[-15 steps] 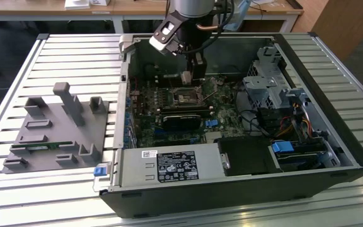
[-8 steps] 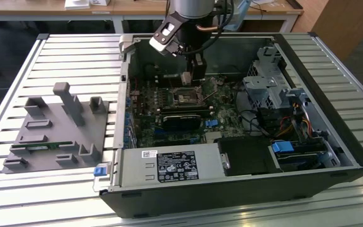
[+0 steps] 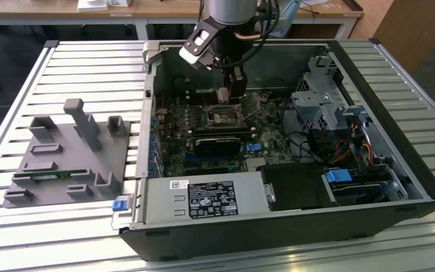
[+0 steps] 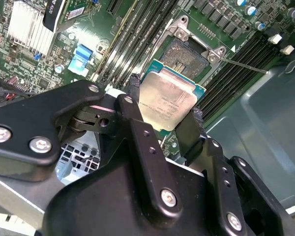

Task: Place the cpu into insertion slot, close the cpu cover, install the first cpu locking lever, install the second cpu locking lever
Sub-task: 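Place the cpu into insertion slot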

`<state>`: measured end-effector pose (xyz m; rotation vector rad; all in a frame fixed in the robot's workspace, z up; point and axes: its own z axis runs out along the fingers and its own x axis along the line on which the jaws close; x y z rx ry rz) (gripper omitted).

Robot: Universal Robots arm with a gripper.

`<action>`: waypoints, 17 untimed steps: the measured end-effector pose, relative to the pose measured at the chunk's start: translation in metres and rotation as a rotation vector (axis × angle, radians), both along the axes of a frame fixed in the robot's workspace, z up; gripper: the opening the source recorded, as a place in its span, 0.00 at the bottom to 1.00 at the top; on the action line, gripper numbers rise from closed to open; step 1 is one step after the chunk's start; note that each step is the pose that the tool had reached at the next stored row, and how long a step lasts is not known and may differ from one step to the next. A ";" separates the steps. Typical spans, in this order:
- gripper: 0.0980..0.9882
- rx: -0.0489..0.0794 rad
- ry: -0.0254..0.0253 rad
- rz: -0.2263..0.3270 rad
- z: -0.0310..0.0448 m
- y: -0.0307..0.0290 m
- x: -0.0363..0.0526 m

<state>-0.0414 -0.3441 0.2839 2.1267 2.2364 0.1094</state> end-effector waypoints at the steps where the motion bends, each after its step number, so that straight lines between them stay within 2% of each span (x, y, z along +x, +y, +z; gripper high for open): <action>1: 0.49 0.000 0.0000 0.000 -0.0006 0.0000 0.0000; 17: 0.49 0.000 -0.0001 0.000 -0.0100 0.0000 0.0000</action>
